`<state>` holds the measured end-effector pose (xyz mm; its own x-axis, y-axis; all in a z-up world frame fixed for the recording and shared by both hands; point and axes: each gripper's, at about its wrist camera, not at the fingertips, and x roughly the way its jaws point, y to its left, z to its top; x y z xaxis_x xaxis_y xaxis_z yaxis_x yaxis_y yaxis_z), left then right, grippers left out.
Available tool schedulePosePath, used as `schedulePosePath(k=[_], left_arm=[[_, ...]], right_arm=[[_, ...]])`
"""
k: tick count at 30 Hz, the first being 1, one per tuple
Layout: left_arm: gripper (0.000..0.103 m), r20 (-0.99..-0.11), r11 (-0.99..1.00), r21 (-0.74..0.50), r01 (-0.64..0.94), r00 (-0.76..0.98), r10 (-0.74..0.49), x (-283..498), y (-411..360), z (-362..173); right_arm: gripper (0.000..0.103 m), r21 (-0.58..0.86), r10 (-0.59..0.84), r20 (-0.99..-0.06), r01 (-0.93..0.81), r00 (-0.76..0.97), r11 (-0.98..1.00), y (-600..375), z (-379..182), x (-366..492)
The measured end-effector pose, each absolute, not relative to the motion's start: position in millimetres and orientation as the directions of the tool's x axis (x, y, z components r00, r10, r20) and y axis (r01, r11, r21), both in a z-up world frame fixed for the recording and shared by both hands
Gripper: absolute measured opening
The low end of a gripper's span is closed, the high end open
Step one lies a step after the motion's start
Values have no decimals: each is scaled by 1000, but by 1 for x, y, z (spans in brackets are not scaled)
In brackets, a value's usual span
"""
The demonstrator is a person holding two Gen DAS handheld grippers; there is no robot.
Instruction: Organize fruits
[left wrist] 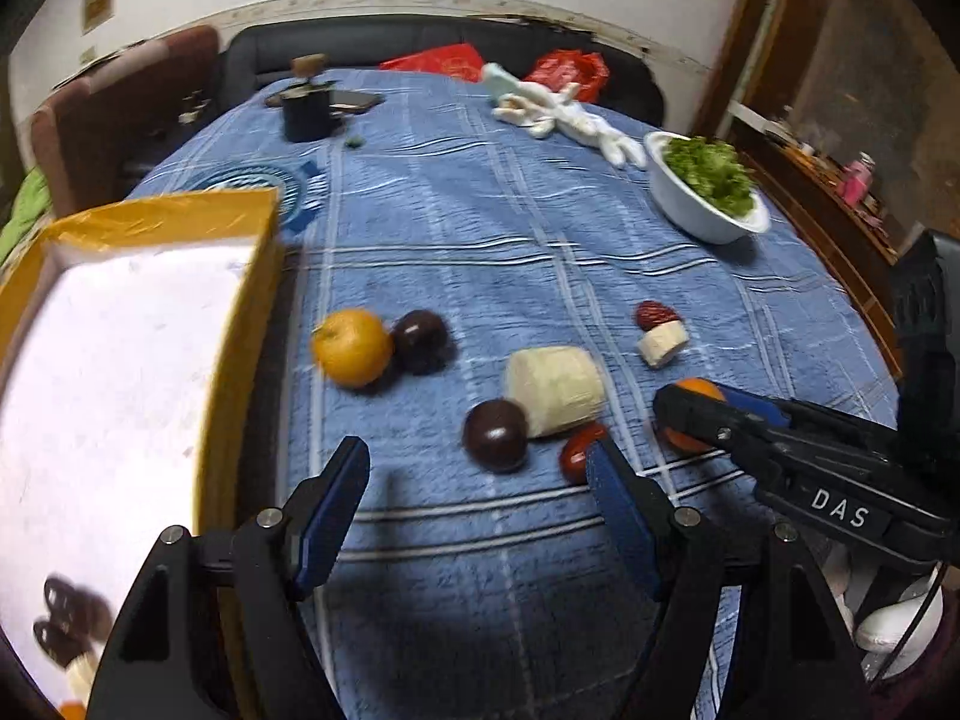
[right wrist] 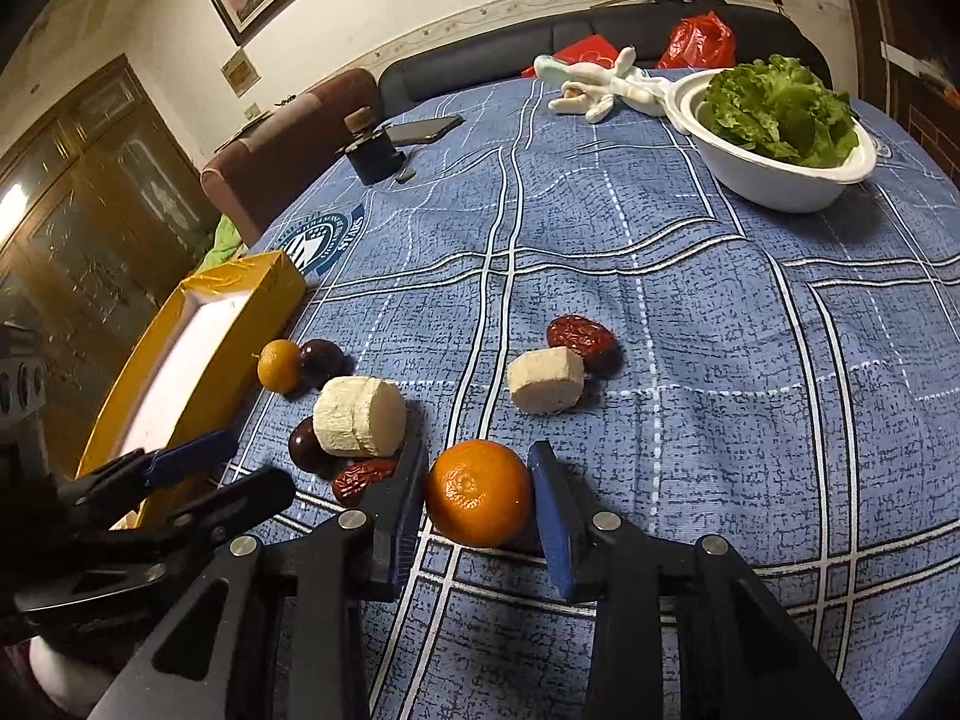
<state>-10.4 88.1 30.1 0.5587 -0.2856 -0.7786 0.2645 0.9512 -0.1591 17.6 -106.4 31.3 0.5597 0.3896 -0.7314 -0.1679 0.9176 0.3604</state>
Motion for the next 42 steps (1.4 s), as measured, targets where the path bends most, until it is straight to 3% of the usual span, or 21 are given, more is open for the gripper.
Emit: schedulePosePath(k=[1, 3, 5, 11, 15, 25, 36, 38, 41, 42], left_arm=[[68, -775, 948, -153, 281, 560, -291, -9, 86, 30], [42, -779, 942, -120, 313, 558, -285, -8, 81, 30], [31, -789, 935, -113, 336, 542, -290, -4, 79, 27], [31, -785, 942, -104, 318, 556, -274, 5, 77, 27], [40, -775, 943, -103, 317, 569, -276, 7, 78, 28], [37, -795, 925, -135, 355, 518, -314, -9, 80, 19], [37, -784, 933, -95, 348, 551, -285, 3, 68, 14], [37, -789, 936, -24, 351, 568, -234, -1, 60, 9], [23, -776, 943, -3, 332, 595, -211, -5, 61, 14], [23, -777, 945, -39, 325, 585, -233, -5, 66, 15]], right_arm=[[38, 364, 392, -731, -167, 559, 916, -106, 31, 18], [38, 370, 396, -730, -165, 557, 914, -107, 31, 18], [38, 374, 399, -730, -164, 555, 913, -107, 31, 17], [38, 384, 405, -729, -160, 552, 909, -107, 31, 17], [38, 388, 408, -732, -158, 546, 908, -107, 30, 17], [39, 396, 413, -736, -153, 536, 905, -105, 27, 18], [39, 407, 422, -738, -152, 527, 901, -105, 26, 20], [39, 405, 421, -738, -153, 528, 901, -105, 26, 19], [39, 401, 419, -738, -155, 530, 903, -105, 26, 19], [38, 401, 418, -736, -156, 532, 903, -104, 26, 19]])
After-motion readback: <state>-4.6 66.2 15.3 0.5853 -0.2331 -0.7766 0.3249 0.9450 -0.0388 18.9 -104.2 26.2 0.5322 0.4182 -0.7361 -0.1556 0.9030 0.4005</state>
